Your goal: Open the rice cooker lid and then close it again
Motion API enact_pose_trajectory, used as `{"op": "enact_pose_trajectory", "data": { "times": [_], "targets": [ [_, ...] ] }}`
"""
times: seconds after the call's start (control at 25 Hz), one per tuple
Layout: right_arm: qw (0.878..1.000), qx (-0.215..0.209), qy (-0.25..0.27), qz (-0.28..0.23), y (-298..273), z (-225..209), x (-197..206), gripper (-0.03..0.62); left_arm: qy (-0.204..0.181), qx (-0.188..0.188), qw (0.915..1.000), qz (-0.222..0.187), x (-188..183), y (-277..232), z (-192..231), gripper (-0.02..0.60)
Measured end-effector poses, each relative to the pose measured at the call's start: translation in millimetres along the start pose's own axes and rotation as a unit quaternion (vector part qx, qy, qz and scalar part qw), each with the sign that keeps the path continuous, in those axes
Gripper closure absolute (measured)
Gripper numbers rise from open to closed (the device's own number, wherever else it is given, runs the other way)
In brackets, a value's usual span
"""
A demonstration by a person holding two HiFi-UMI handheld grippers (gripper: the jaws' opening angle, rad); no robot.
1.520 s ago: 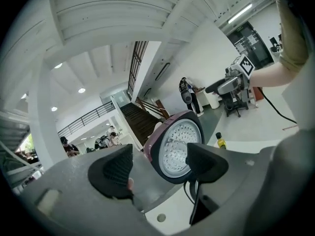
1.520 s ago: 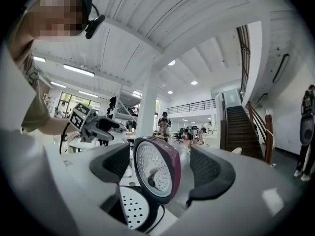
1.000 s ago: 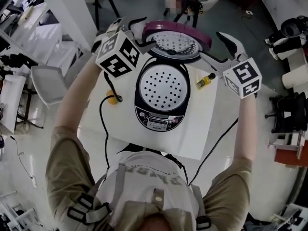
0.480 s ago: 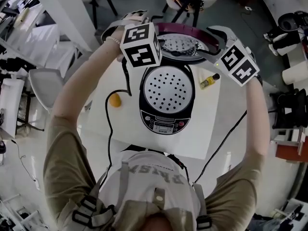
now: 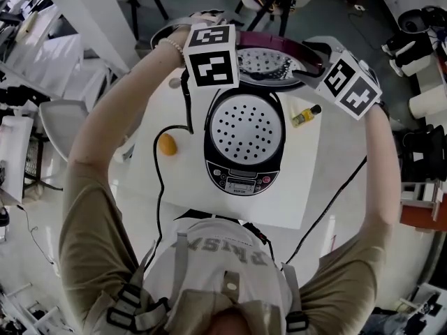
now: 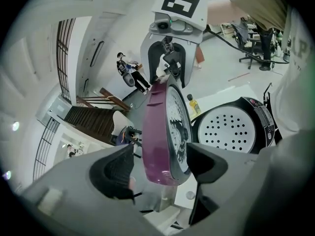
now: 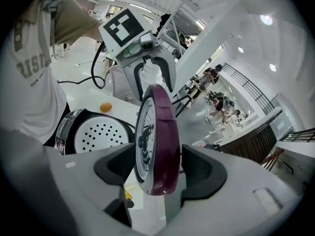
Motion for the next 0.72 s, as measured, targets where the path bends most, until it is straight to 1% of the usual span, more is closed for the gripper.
{"op": "enact_pose_trajectory", "data": {
  "times": [0.12,0.24,0.4,0.72],
  "targets": [
    [1.0,-0.014,-0.006,0.001,-0.8,-0.6,1.6,0.307,-0.007,0.019,0.9998,0.006,1.0,-0.8,-1.1,0.236],
    [1.0,-0.019,-0.003,0.005,-0.1,0.2,1.3,0.309,-0.017,0.036,0.9991,0.014,1.0,0.3,-4.4,0.241],
    [1.0,-0.02,0.002,0.009,-0.1,0.5,1.6,0.312,-0.02,0.039,0.9989,0.014,-0.1,1.8,-5.6,0.262],
    [1.0,-0.026,0.0,0.008,3.9,3.8,0.9,0.312,-0.019,0.05,0.9984,0.017,0.0,8.6,-9.7,0.262]
  ]
}}
Point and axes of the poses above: the fingertips, and each gripper's own axes: y backward along the fingers, z to its left, x out of its underside, the point moved 6 cm from there along y, backward along the fingers, and after that the axes turned 12 degrees about z, right-handed, at the moved point
